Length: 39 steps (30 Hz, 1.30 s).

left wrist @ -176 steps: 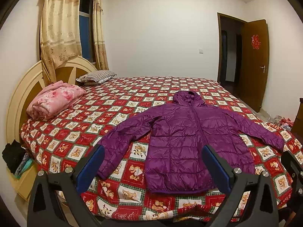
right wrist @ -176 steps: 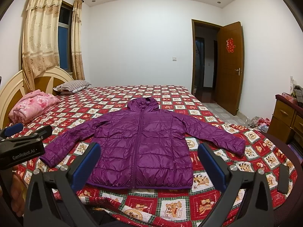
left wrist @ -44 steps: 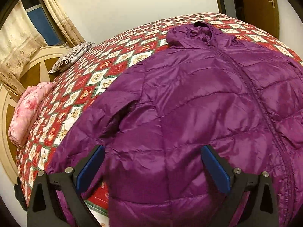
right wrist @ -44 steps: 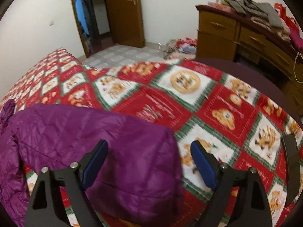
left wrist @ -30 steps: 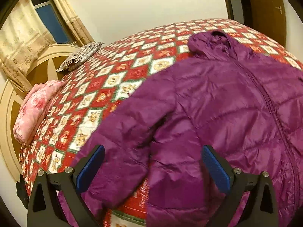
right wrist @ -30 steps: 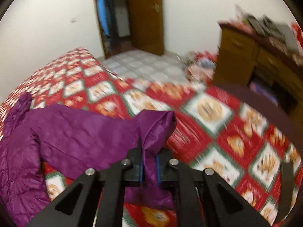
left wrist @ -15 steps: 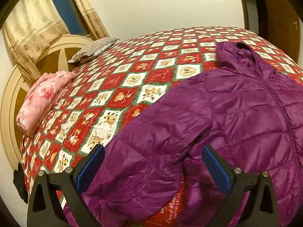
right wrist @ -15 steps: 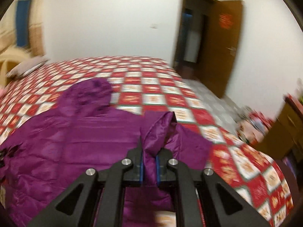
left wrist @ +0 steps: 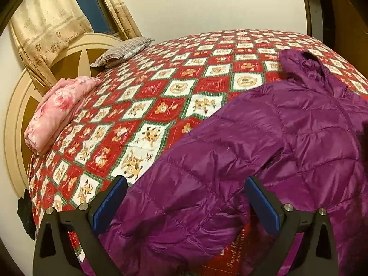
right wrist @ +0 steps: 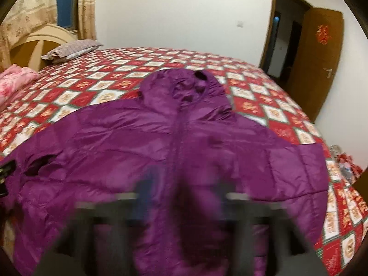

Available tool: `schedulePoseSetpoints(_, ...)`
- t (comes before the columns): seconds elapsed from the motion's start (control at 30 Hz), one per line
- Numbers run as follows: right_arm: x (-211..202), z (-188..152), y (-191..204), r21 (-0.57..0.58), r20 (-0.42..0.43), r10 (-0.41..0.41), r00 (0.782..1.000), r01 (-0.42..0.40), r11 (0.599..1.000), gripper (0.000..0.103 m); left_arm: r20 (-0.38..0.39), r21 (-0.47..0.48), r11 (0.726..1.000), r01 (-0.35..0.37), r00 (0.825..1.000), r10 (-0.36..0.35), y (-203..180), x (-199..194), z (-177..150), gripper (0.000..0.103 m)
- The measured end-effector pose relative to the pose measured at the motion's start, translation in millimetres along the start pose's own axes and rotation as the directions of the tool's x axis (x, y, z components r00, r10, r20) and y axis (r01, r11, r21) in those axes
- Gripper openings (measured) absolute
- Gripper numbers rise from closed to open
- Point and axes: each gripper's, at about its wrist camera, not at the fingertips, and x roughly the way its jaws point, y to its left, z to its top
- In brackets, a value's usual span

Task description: Fold large clothes

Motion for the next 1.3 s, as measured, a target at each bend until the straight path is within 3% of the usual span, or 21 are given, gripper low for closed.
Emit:
schedulePoseSetpoints(0.1, -26, -8, 0, -0.053, 0.015, 0.011, 1.000, -0.011, 0.999, 0.080, 0.016, -0.012, 1.000, 0.022, 1.000, -0.022, -9, -14, 8, 0.102)
schedulePoseSetpoints(0.2, -48, -20, -20, -0.034, 0.023, 0.028, 0.999, -0.027, 0.999, 0.081, 0.040, -0.009, 0.998, 0.060, 0.997, -0.059, -29, -29, 16, 0.102)
schedulePoseSetpoints(0.37, -73, -47, -70, 0.023, 0.042, -0.061, 0.997, 0.060, 0.998, 0.089, 0.060, 0.059, 0.981, 0.182, 0.981, -0.186, -95, -53, 25, 0.102)
schedulePoseSetpoints(0.5, -70, -72, -103, 0.074, -0.015, -0.113, 0.993, 0.114, 0.991, 0.090, 0.018, 0.107, 0.953, 0.282, 0.958, -0.286, -158, -57, 32, 0.102)
schedulePoseSetpoints(0.6, -69, -86, -116, 0.119, -0.036, -0.110, 0.993, 0.113, 0.986, 0.090, -0.006, 0.144, 0.949, 0.279, 0.960, -0.281, -193, -47, 32, 0.102)
schedulePoseSetpoints(0.67, -71, -91, -120, 0.109, -0.038, -0.116, 0.993, 0.119, 0.987, 0.090, -0.051, 0.157, 0.938, 0.309, 0.951, -0.304, -211, -31, 30, 0.102)
schedulePoseSetpoints(0.7, -72, -94, -122, 0.103, -0.039, -0.120, 0.992, 0.123, 0.987, 0.090, -0.074, 0.162, 0.934, 0.318, 0.948, -0.310, -219, -22, 28, 0.099)
schedulePoseSetpoints(0.77, -74, -99, -131, 0.103, -0.038, -0.128, 0.991, 0.131, 0.986, 0.090, -0.099, 0.179, 0.924, 0.337, 0.941, -0.324, -230, -12, 23, 0.061)
schedulePoseSetpoints(0.8, -74, -102, -134, 0.111, -0.041, -0.132, 0.990, 0.136, 0.985, 0.090, -0.116, 0.185, 0.916, 0.357, 0.933, -0.341, -233, -9, 21, 0.025)
schedulePoseSetpoints(0.83, -73, -105, -140, 0.120, -0.047, -0.132, 0.990, 0.136, 0.983, 0.090, -0.123, 0.181, 0.911, 0.369, 0.928, -0.352, -233, -7, 21, 0.020)
schedulePoseSetpoints(1.07, -67, -123, -163, 0.173, -0.086, -0.140, 0.986, 0.153, 0.973, 0.090, 0.060, 0.187, 0.937, 0.295, 0.949, -0.310, -184, -41, 34, 0.017)
schedulePoseSetpoints(1.17, -61, -129, -161, 0.160, -0.102, -0.133, 0.986, 0.148, 0.976, 0.090, 0.070, 0.225, 0.945, 0.237, 0.964, -0.258, -174, -36, 27, 0.017)
schedulePoseSetpoints(1.3, -56, -129, -162, 0.154, -0.137, -0.099, 0.985, 0.120, 0.981, 0.084, 0.024, 0.235, 0.946, 0.221, 0.972, -0.233, -173, -19, 6, 0.019)
